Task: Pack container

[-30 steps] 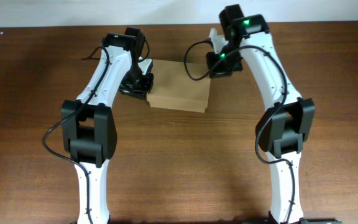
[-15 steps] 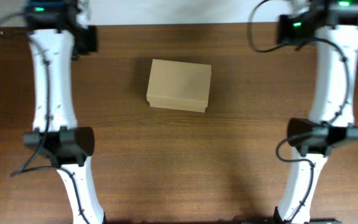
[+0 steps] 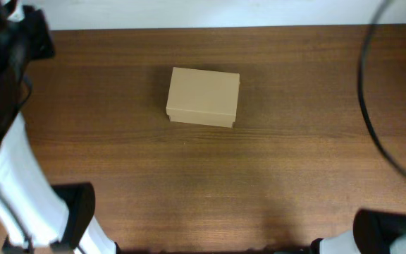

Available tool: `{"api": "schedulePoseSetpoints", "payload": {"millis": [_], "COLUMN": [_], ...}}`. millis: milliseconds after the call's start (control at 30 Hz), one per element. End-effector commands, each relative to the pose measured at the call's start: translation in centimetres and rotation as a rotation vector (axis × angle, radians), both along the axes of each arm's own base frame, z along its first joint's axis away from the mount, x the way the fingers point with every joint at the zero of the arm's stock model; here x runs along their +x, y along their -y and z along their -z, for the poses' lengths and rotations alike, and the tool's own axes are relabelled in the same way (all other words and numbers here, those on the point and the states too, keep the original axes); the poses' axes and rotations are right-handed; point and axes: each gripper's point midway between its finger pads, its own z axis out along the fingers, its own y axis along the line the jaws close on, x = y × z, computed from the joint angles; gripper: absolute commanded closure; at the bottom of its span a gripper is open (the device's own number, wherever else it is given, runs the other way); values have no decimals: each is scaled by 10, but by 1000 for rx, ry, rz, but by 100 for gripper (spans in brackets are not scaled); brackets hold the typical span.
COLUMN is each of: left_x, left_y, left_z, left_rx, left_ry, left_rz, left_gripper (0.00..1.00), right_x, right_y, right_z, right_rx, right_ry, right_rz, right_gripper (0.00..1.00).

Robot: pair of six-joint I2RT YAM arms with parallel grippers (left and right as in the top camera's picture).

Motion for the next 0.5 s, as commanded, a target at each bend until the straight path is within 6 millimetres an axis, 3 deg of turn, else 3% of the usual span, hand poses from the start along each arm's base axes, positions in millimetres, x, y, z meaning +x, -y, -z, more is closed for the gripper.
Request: {"api": "schedulePoseSetpoints", "payload": {"millis": [0, 67, 100, 167, 200, 467], "left_x": [-27, -35, -39, -43, -43, -45], "left_y": [-3, -3, -3, -3, -3, -2], "left_z": [-19, -26, -28, -31, -31, -25], "left_rx": [18, 19, 19, 19, 19, 17], "left_ry": [48, 70, 78, 86, 88, 61], "left_rz": [-20, -20, -20, -20, -19, -17], "left_gripper": [67, 47, 32, 0, 0, 0], "right_x": [-10, -24, -32, -44, -49, -73], "right_y": [1, -2, -5, -8, -8, -13], "right_z": [-1, -7, -9, -12, -11, -1], "right_rx": [67, 72, 73, 73, 73, 79], "right_ry": [1, 23, 30, 39, 38, -1], "right_rz": [24, 18, 11, 5, 5, 0], "right_gripper": [96, 90, 75, 32, 1, 1]}}
